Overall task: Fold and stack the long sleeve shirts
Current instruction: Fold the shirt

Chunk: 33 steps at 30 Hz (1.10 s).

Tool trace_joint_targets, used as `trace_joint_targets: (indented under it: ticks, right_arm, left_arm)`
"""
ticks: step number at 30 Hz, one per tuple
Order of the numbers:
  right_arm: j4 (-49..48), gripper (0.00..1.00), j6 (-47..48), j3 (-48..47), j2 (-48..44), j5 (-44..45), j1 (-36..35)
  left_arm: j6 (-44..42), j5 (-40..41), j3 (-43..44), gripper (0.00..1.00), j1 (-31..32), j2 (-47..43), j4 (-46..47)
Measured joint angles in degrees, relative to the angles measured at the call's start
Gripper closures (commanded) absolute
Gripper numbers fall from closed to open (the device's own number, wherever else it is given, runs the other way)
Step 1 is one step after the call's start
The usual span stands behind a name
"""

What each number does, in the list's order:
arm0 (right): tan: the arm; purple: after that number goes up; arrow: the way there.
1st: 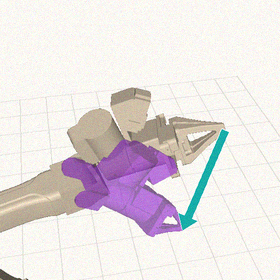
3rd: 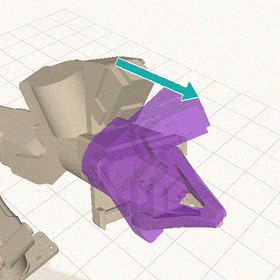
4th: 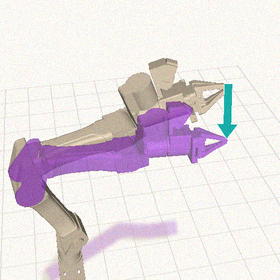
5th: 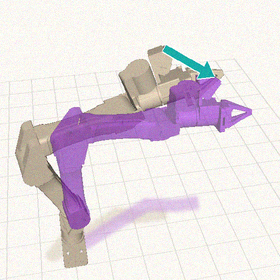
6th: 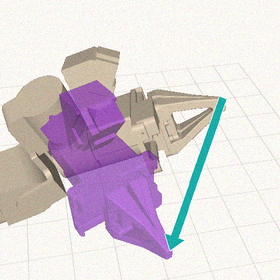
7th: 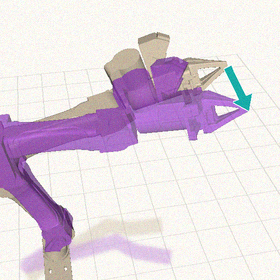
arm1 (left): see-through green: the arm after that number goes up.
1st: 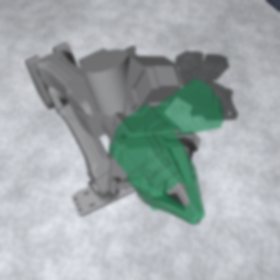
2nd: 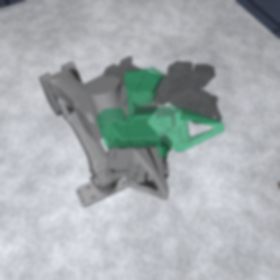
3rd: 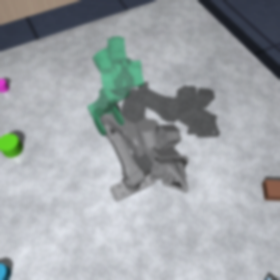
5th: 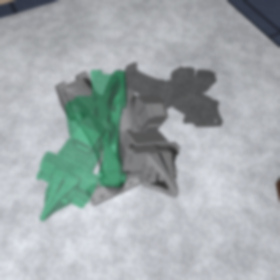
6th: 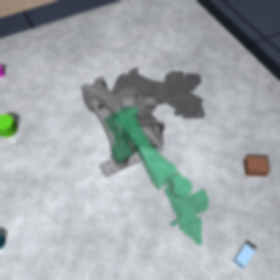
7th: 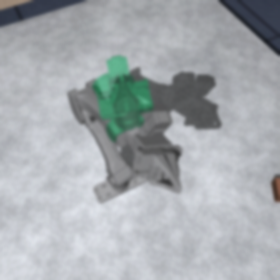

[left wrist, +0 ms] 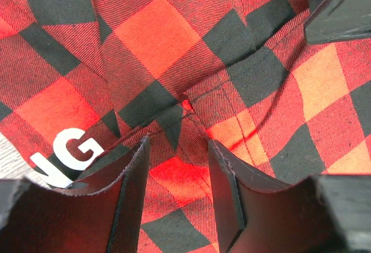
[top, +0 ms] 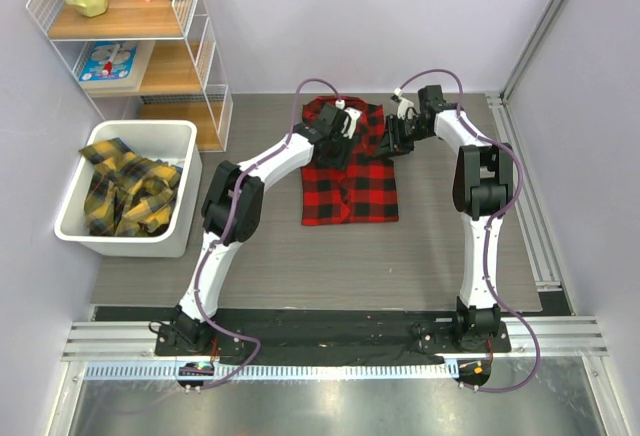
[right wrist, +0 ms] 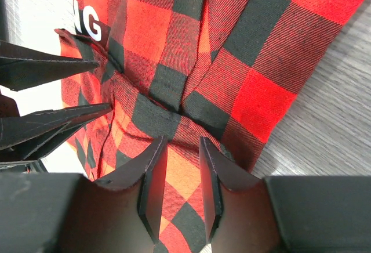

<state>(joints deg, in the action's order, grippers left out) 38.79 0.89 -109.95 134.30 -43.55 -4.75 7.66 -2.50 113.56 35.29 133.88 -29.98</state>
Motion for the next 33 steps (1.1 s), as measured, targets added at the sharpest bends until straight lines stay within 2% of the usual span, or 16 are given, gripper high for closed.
trace_joint_targets:
  ticks: [6, 9, 13, 20, 21, 23, 33]
  right_arm:
    - [-0.02, 0.66, 0.02, 0.02, 0.0, 0.02, 0.0]
    - [-0.02, 0.66, 0.0, 0.04, 0.0, 0.0, 0.02]
    - [-0.04, 0.66, 0.0, 0.04, 0.0, 0.0, 0.02]
    - [-0.2, 0.65, 0.0, 0.59, 0.0, -0.02, 0.02]
    - [-0.2, 0.65, 0.0, 0.66, 0.0, -0.02, 0.02]
    - [-0.2, 0.65, 0.0, 0.81, 0.0, -0.02, 0.02]
    - [-0.26, 0.65, -0.11, 1.14, 0.0, -0.04, 0.02]
  left_arm:
    - [1.14, -0.11, 0.35, 0.55, 0.0, 0.9, 0.09]
    - [1.29, -0.09, 0.42, 0.62, 0.0, 1.22, 0.09]
    - [1.36, 0.07, 0.44, 0.79, 0.0, 1.31, 0.15]
    - [1.38, 0.39, 0.5, 0.84, 0.0, 1.29, 0.57]
    - [1.46, 0.42, 0.5, 0.93, 0.0, 1.29, 0.57]
    - [1.9, 0.44, 0.5, 1.0, 0.0, 1.27, 0.81]
    - [2.4, 0.92, -5.22, 1.0, 0.0, -2.73, 5.05]
